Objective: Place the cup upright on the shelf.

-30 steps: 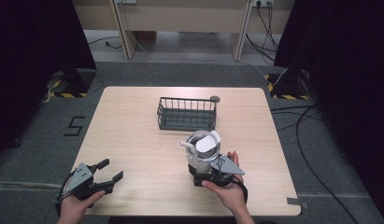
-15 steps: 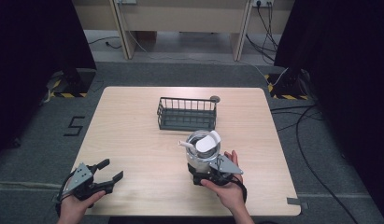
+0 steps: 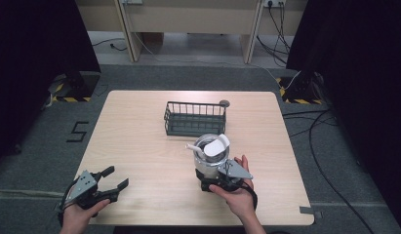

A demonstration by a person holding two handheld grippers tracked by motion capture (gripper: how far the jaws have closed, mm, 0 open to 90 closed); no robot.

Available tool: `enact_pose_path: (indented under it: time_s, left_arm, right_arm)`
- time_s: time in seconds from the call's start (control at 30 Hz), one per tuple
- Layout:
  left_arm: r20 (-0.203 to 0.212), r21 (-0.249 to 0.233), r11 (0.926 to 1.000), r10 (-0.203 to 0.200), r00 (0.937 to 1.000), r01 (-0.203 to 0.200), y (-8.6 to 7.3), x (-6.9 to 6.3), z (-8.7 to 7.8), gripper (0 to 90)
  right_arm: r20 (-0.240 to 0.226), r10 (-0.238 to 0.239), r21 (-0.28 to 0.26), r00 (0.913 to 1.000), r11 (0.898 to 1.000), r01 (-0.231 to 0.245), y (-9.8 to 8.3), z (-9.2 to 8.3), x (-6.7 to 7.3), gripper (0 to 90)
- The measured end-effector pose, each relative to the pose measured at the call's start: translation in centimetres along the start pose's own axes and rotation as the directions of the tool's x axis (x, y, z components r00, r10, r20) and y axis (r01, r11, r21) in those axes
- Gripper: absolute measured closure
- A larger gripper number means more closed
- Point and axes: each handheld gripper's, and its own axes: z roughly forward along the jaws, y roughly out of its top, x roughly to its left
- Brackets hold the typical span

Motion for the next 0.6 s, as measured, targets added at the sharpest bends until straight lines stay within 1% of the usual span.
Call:
enact_pose_path:
  time_s: [0.23, 0.4, 0.47, 0.6]
  left_arm:
    - [-0.001, 0.0, 1.0, -0.002, 1.0, 0.002, 0.0, 0.0, 0.0, 23.5]
    - [-0.001, -0.002, 1.0, -0.002, 1.0, 0.002, 0.0, 0.0, 0.0, 23.6]
    - [-0.002, -0.002, 1.0, -0.003, 1.0, 0.003, 0.0, 0.0, 0.0, 23.6]
    - [0.0, -0.001, 1.0, -0.004, 1.0, 0.004, 0.0, 0.0, 0.0, 23.6]
  right_arm:
    - [0.012, 0.002, -0.02, 0.9999, 1.0, -0.001, 1.0, -0.1, -0.4, 10.5]
    - [0.026, 0.006, -0.042, 0.9996, 0.999, -0.005, 2.2, 0.0, -0.9, 10.6]
    - [0.025, 0.006, -0.045, 0.9997, 0.999, -0.005, 2.4, 0.1, -1.0, 10.5]
    - [0.03, 0.009, -0.064, 0.9995, 0.998, -0.007, 3.4, 0.4, -1.5, 10.6]
